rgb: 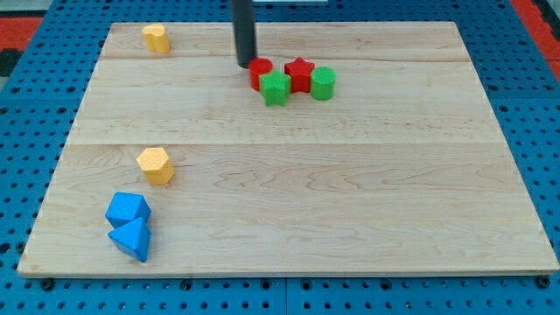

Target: Move the yellow hexagon a bit up

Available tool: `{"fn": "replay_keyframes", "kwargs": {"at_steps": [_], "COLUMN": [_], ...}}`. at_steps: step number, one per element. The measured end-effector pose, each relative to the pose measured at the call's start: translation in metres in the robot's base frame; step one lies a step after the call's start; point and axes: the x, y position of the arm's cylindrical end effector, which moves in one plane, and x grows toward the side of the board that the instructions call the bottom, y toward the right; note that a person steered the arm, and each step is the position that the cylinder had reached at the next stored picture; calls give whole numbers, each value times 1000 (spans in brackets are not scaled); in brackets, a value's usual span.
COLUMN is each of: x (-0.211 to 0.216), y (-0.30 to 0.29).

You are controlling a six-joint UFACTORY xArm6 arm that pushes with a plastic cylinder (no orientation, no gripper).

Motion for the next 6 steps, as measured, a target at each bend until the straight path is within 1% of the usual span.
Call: {"fn": "replay_keyframes", "kwargs": {"at_steps": [1,2,3,4,5,6], "x": [50,67,94,192,235,220], "y": [21,-11,-40,11,-44,-105]}}
